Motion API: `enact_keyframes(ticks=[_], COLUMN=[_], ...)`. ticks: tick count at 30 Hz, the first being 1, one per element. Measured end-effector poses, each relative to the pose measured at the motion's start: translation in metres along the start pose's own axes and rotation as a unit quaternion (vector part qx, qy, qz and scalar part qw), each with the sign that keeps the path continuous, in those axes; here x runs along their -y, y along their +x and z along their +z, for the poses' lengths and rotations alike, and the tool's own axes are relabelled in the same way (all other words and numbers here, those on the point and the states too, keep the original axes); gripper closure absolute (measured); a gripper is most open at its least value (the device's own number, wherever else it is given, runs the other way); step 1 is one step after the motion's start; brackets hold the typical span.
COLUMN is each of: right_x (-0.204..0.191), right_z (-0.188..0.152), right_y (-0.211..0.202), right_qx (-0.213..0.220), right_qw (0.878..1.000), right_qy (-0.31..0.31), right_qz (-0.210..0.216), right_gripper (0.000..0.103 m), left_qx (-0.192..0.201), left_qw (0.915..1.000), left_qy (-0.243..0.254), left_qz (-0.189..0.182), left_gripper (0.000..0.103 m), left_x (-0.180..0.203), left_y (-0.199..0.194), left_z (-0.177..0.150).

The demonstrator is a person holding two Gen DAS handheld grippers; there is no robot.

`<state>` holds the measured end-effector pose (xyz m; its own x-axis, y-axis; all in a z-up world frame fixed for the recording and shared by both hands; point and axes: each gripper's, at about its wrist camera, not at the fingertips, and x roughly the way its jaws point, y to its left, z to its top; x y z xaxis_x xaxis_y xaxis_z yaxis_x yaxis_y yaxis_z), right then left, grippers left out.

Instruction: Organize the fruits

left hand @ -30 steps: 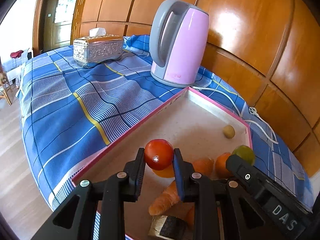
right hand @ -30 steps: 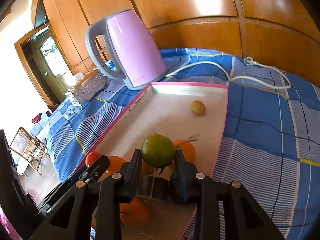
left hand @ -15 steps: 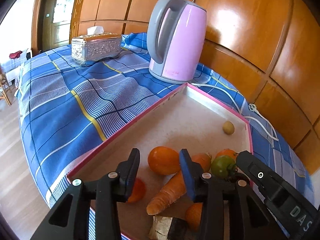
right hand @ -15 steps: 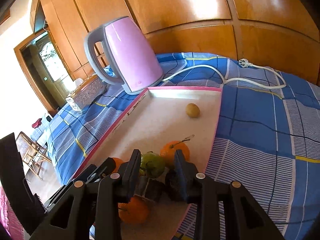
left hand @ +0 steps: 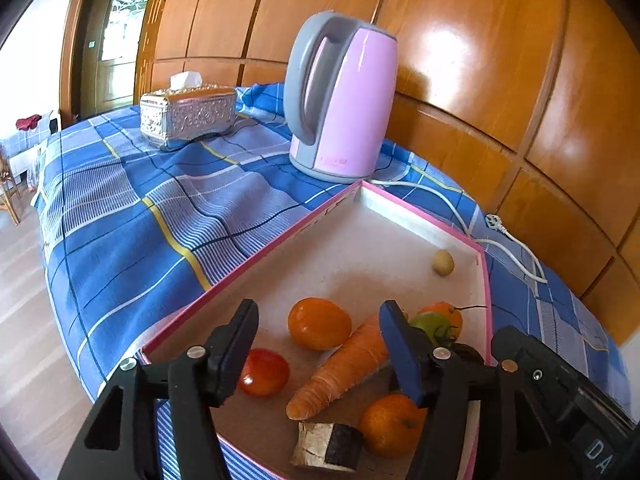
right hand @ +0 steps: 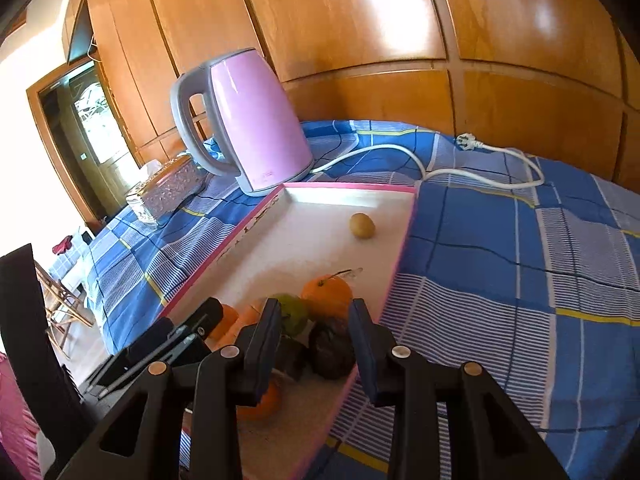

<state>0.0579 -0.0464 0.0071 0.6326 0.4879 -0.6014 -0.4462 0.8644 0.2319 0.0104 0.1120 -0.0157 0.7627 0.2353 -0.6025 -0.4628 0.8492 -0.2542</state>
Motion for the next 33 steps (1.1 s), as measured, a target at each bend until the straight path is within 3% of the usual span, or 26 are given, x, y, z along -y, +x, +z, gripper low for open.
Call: enact_keyframes(ticks=[7, 17, 26, 33], right_x=[0.002, 0.017, 0.011, 0.02], right_z=[-0.014, -0.041, -0.052, -0.051], right_y=[-0.025, -0.045, -0.037, -0.037], right_qx=[0.02, 0.03, 0.012, 0.011], right_qw=[0.998, 0.992, 0.988, 0.991], right_qy=[-0.05, -0.07, -0.106, -0.08], right_qz=[-0.046, -0.098, -0.108, -0.107], right_gripper=[0.067, 0.067, 0.065, 0.065], left_qx=[0.022, 0.026, 0.026, 0.023], left_qw=[0.999, 0.997, 0.995, 0.9948], left_qy=[0.034, 0.061, 0.08, 0.092], left_qz=[-0.018, -0.041, -0.053, -0.037], left_gripper=[0.025, 0.012, 0.005, 0.001], left_x=[0.013, 0.015, 0.017, 0.021], left_y=[-0.019, -0.041, -0.059, -0.055], left_z=[-0.006, -0.018, -0.031, -0.033])
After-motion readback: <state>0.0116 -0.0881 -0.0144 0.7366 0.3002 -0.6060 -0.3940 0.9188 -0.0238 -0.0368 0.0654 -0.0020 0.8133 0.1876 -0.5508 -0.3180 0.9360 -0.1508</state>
